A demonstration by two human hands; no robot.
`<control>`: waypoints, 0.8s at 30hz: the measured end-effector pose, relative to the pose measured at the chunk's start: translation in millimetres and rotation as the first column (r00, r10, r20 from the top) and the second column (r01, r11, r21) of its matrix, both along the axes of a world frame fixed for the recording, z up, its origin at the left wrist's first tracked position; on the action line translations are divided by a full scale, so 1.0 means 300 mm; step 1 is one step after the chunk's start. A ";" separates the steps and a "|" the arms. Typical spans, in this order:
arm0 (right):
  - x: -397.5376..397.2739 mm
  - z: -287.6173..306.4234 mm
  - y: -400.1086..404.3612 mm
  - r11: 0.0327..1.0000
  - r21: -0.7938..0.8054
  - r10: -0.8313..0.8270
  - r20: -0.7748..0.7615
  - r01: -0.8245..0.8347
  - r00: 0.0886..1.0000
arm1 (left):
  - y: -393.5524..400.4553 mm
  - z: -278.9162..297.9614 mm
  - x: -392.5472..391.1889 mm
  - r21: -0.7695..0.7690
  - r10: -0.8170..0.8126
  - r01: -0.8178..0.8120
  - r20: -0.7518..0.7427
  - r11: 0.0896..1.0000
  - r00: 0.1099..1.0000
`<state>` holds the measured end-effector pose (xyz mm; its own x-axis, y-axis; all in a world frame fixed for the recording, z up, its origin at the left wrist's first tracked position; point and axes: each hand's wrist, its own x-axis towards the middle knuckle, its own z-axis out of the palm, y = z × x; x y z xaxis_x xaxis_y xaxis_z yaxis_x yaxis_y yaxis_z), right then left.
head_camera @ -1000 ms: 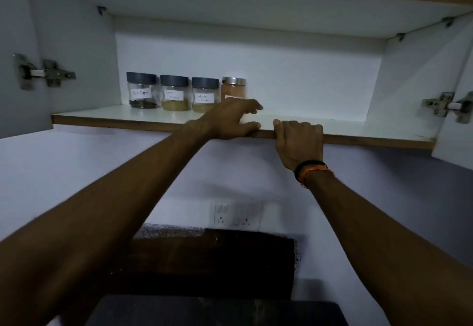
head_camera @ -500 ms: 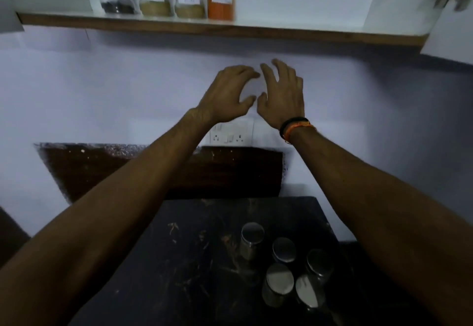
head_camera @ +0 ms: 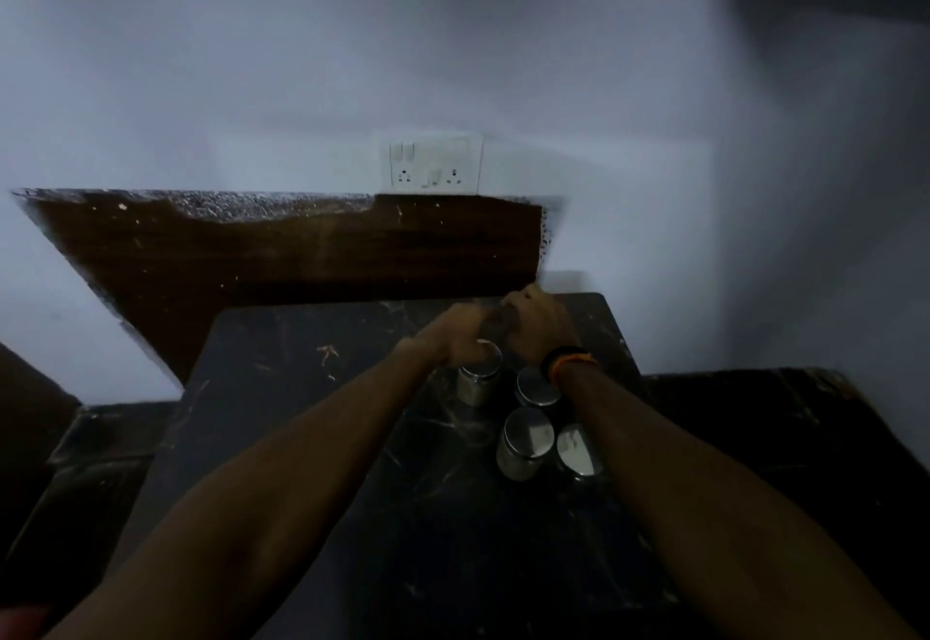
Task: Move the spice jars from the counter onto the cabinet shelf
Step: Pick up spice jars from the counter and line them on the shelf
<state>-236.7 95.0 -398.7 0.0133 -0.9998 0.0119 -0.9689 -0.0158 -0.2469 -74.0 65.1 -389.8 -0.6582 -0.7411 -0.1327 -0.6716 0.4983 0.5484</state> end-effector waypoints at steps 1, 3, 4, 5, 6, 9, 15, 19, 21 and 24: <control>-0.001 -0.040 0.031 1.000 0.015 -0.017 0.021 0.016 1.000 | 0.020 -0.039 -0.005 0.038 0.002 -0.003 0.015 0.999 1.000; 0.001 -0.100 0.086 0.998 0.028 -0.066 0.068 0.064 0.996 | 0.052 -0.102 -0.003 0.117 0.026 -0.029 0.024 0.993 0.999; 0.001 -0.130 0.117 0.995 0.049 -0.089 0.076 0.085 0.993 | 0.070 -0.135 -0.004 0.147 0.035 -0.038 0.026 0.988 0.999; 0.002 -0.156 0.144 0.993 0.072 -0.103 0.071 0.098 0.992 | 0.086 -0.163 -0.005 0.162 0.036 -0.041 0.031 0.986 0.999; 0.002 -0.185 0.174 0.989 0.096 -0.117 0.061 0.111 0.991 | 0.106 -0.191 -0.006 0.161 0.024 -0.032 0.051 0.986 0.998; 0.008 -0.264 0.249 0.980 0.139 -0.147 0.013 0.144 0.989 | 0.152 -0.257 -0.013 0.146 -0.030 0.013 0.110 0.989 0.994; 0.020 -0.361 0.330 0.963 0.171 -0.188 -0.116 0.206 0.975 | 0.195 -0.315 -0.011 0.209 0.005 -0.020 0.073 0.978 0.997; 0.022 -0.388 0.340 0.964 0.149 -0.199 -0.152 0.222 0.968 | 0.207 -0.334 0.004 0.285 0.044 -0.053 0.035 0.957 0.998; 0.024 -0.391 0.339 0.956 0.142 -0.228 -0.189 0.256 0.955 | 0.212 -0.340 0.011 0.334 0.077 -0.080 0.022 0.939 0.997; 0.026 -0.396 0.334 0.940 0.178 -0.251 -0.208 0.289 0.945 | 0.217 -0.349 0.021 0.370 0.131 -0.125 0.007 0.921 0.991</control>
